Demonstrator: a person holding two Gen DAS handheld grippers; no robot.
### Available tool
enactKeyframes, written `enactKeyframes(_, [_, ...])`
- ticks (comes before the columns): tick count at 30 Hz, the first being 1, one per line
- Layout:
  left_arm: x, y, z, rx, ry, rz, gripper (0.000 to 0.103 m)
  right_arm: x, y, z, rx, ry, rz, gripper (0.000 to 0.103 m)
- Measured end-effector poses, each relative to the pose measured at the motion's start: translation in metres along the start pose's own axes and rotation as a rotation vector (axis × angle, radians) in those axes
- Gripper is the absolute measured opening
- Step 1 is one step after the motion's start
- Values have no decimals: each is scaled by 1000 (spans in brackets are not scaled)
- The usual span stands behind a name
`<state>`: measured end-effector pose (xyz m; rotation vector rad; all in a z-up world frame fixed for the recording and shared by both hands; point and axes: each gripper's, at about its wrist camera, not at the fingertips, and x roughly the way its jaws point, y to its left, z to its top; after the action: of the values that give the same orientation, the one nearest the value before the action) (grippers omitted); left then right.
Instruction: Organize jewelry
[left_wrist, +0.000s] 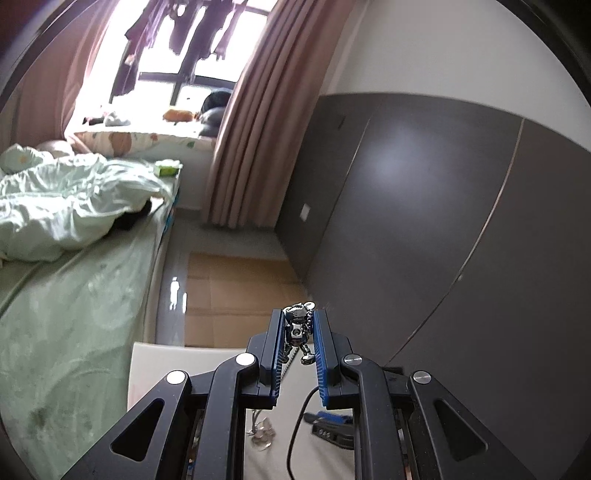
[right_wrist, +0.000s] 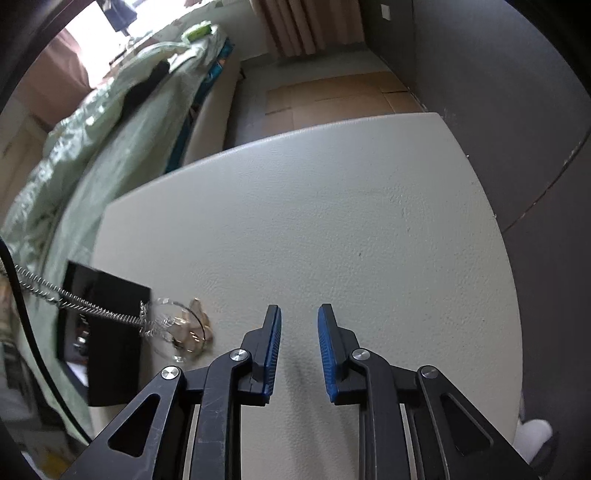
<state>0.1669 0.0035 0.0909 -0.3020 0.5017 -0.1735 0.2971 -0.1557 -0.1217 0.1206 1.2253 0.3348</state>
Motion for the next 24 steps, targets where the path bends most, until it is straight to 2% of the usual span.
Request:
enactKeyframes(5, [-19, -6, 10, -7, -55, -25, 16, -6, 6, -2, 15, 3, 121, 32])
enactKeyframes(10, [-29, 1, 15, -35, -89, -32, 16, 2, 20, -7, 0, 35, 229, 32])
enactKeyframes(16, [-50, 8, 21, -67, -145, -52, 16, 7, 33, -12, -6, 50, 261, 32])
enactKeyframes(20, [-56, 8, 23, -53, -155, -58, 16, 13, 38, -11, -3, 66, 329, 32])
enactKeyframes(24, [-56, 17, 23, -69, -153, -49, 16, 17, 48, -13, -12, 87, 360, 32])
